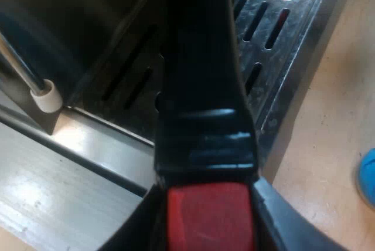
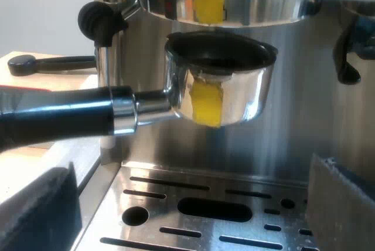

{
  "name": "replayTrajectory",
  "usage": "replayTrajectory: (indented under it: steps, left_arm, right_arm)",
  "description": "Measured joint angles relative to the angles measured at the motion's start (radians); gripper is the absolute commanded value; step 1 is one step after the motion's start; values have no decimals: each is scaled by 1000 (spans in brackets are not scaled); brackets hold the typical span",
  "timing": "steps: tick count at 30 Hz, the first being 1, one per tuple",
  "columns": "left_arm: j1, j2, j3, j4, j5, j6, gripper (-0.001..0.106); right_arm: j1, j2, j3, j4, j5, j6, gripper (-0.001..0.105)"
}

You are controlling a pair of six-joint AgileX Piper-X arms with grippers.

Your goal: Put the handle in the coffee machine

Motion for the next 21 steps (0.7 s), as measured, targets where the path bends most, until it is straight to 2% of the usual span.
replayTrajectory:
  steps: [13, 21]
  left_arm:
    - [0, 0, 0, -9, 0, 0, 0]
    - [0, 0, 0, -52, 5, -15, 0]
  right_arm:
    - [0, 0, 0, 0, 0, 0, 81]
    - [0, 0, 0, 0, 0, 0, 81]
